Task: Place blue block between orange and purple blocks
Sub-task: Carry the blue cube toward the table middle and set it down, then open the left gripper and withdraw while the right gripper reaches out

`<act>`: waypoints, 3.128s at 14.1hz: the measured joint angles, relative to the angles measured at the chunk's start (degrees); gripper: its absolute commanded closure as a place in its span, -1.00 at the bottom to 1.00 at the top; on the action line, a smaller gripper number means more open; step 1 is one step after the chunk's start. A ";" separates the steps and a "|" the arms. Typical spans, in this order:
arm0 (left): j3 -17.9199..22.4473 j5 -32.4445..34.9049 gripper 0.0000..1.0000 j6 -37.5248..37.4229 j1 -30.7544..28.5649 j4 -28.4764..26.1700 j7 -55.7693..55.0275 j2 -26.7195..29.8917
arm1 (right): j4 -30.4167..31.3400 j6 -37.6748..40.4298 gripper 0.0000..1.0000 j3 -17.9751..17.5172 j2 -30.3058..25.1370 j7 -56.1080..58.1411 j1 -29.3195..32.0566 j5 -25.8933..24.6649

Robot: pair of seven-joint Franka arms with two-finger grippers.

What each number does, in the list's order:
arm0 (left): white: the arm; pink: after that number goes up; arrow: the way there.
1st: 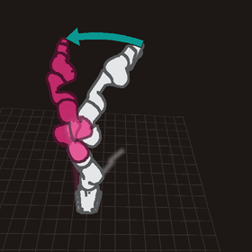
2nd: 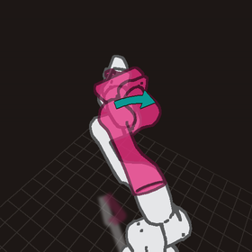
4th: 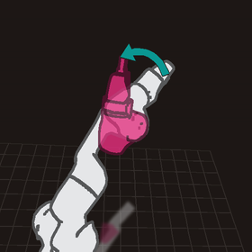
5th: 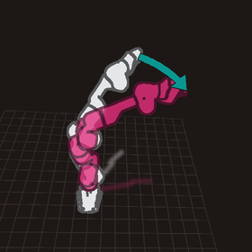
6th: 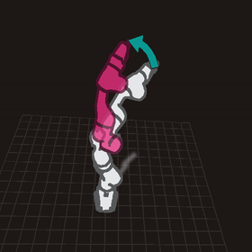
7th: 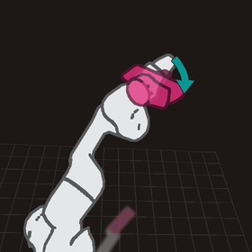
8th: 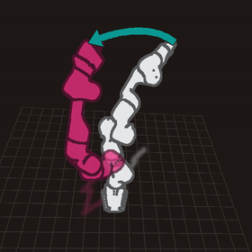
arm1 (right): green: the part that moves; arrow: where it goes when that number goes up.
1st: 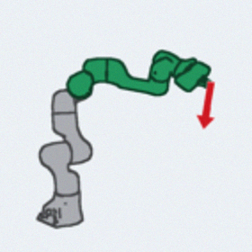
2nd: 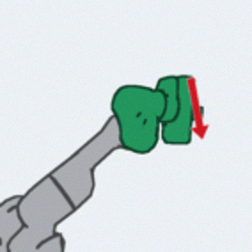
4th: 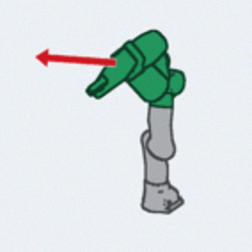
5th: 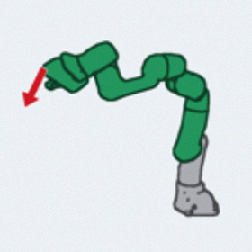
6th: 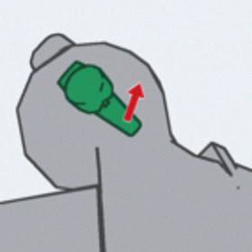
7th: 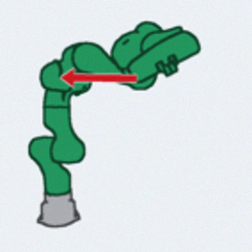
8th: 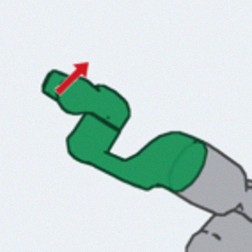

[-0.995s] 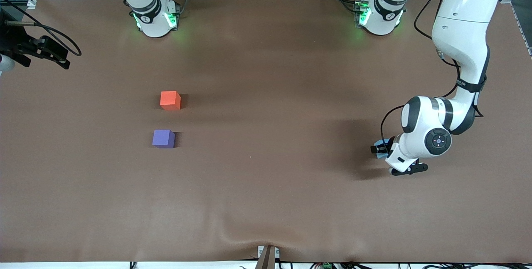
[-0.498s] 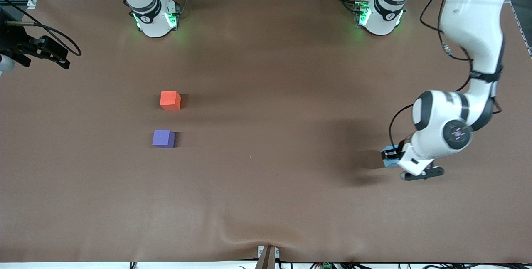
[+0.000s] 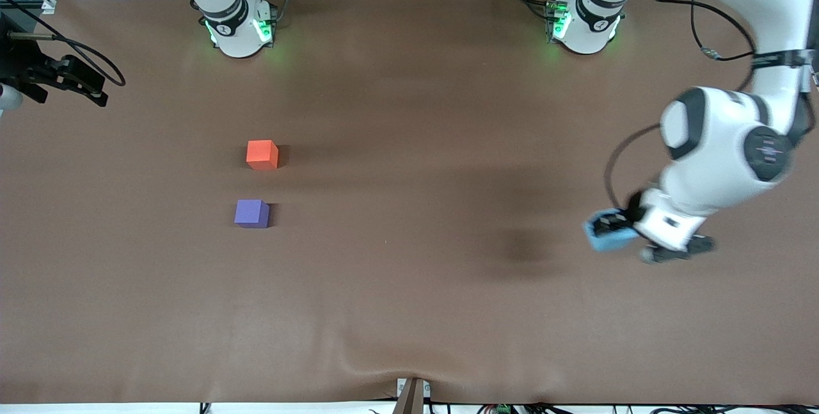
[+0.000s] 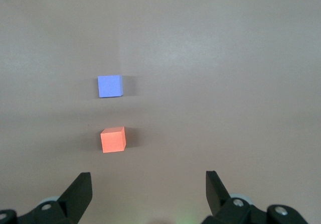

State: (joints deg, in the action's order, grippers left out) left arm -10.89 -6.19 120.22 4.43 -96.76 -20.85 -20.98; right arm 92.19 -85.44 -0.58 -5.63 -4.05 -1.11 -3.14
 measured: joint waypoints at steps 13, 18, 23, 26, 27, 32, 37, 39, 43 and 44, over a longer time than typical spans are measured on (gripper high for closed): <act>2.36 0.32 -0.41 0.28 39.96 16.82 -37.84 -22.09 | 0.06 0.00 -1.00 0.03 0.48 0.36 -0.01 0.00; 9.12 5.15 -1.00 0.47 49.73 19.65 -39.47 -23.90 | 0.07 -0.02 -1.00 0.05 0.56 0.40 -0.01 0.00; 11.07 6.45 -1.00 -10.62 43.29 22.18 -34.57 -14.04 | 0.09 0.03 -1.00 0.04 0.57 0.42 -0.01 0.00; 11.20 6.49 -1.00 -16.97 35.08 21.84 -27.24 -7.17 | 0.11 0.02 -1.00 0.06 0.61 0.43 0.00 0.00; 11.17 6.49 -1.00 -18.81 32.55 21.52 -24.49 -5.92 | 0.16 0.04 -1.00 0.08 0.86 0.43 0.02 0.00; 11.08 6.49 -1.00 -27.20 22.15 20.20 -11.29 -3.24 | 0.29 -0.33 -1.00 -0.45 5.37 1.14 -1.72 2.13; 11.06 6.50 -1.00 -28.17 14.08 9.94 0.68 3.91 | 0.36 -3.72 -1.00 -0.90 11.53 0.73 -9.66 9.40; 11.05 6.50 -1.00 -28.17 11.31 6.39 5.82 7.27 | 0.40 -6.33 -1.00 -0.96 14.46 0.37 -12.74 9.79; 11.06 7.54 -1.00 -28.08 6.49 3.05 15.68 11.06 | 0.63 -12.87 -1.00 -1.12 19.61 -10.93 -22.98 9.94; 11.04 7.91 -1.00 -27.84 6.09 2.58 16.56 11.77 | 0.76 -14.90 -1.00 -1.16 21.25 -12.55 -25.69 10.10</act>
State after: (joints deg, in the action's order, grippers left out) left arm 0.15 1.72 92.37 10.52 -94.19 -4.29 -9.21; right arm 92.96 -100.33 -1.75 15.62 -16.59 -26.80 6.96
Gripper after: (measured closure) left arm 0.000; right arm 0.000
